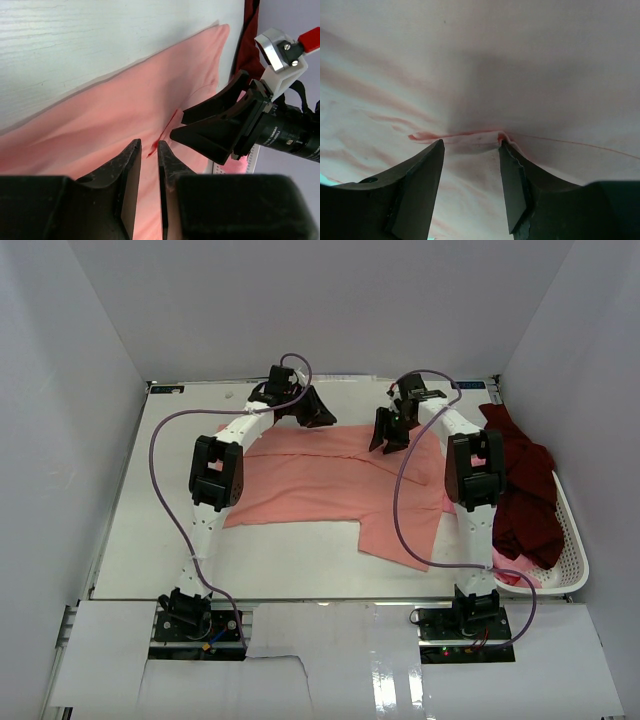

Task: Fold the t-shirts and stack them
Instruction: Fold the flattened tshirt in 1/3 of the way

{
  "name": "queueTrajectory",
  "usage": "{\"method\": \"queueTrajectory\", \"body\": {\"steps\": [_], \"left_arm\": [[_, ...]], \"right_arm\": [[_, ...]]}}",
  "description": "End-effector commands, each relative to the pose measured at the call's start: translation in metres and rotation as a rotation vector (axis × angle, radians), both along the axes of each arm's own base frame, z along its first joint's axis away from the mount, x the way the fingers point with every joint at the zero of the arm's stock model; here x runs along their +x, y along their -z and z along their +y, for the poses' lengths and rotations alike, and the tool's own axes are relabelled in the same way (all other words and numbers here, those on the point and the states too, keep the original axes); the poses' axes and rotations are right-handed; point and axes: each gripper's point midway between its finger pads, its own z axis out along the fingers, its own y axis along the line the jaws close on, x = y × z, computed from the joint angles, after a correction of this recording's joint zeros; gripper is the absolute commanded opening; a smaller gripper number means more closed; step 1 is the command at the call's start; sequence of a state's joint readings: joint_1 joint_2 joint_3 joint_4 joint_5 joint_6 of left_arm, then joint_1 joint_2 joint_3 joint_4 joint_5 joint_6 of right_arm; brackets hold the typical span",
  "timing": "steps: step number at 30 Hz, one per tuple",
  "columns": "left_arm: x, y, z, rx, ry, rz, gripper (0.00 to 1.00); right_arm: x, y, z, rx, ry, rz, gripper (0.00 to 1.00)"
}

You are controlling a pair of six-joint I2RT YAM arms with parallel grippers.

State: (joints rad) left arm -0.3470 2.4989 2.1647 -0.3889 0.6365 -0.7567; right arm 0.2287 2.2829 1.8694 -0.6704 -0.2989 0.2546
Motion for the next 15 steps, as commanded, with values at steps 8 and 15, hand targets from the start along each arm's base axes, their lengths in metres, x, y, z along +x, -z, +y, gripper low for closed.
{"method": "queueTrajectory", "body": {"steps": [8, 15], "left_arm": [[-0.0073, -0.0239, 0.0005, 0.006, 0.017, -0.054, 0.3], [-0.0095, -0.0223, 0.0021, 0.015, 0.018, -0.053, 0.3]], "right_arm": [[0.0199, 0.0002, 0.006, 0.023, 0.007, -0.032, 0.47], [0.0199, -0.0068, 0.006, 0.025, 0.007, -0.043, 0.11]]}}
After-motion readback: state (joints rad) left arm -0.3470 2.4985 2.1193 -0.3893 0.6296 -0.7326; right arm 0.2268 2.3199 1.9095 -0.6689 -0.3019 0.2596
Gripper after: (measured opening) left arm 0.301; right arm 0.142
